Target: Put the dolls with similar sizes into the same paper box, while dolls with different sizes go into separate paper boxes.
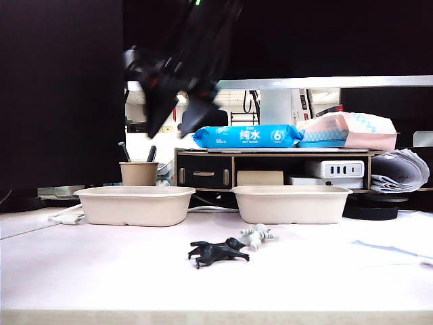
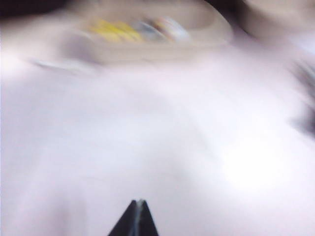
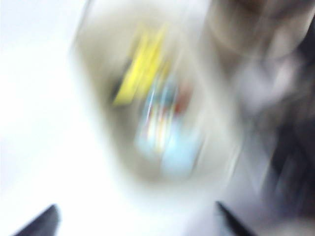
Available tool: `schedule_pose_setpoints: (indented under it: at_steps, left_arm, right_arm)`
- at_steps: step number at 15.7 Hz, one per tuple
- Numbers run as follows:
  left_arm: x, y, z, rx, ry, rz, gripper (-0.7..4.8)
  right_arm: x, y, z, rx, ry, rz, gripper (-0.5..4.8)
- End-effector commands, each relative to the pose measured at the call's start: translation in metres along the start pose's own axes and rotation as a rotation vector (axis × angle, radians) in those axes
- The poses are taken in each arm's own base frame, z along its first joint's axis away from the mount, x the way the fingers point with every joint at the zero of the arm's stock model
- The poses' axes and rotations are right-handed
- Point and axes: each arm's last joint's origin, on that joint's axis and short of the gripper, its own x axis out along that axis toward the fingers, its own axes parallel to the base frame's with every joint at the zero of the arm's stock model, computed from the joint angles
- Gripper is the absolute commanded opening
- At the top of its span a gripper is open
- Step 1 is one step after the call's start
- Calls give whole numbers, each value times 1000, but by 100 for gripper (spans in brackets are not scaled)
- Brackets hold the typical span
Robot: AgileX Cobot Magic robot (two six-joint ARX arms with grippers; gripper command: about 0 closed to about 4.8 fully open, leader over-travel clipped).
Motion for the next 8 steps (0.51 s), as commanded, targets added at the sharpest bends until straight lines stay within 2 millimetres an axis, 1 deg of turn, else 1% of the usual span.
schedule_pose_setpoints:
  at_steps: [1,3,4,6,8]
  left_arm:
    - [0,-22,0,77,-2,-196,-5]
    - [-1,-30,-1,105,3,-269,-5]
    - [-2,-34,-1,118,7,-302,-5]
    - [-3,-38,-2,132,8,-342,-5]
    - [-3,-38,-2,132,8,-340,-5]
  right_arm:
    - [-10,14,-28,55,268,109,441]
    - [-9,21,-39,68,306,154,440]
    - [-6,29,-45,71,336,186,432]
    - [4,44,-63,55,425,222,430]
    - [15,55,-76,18,491,247,430]
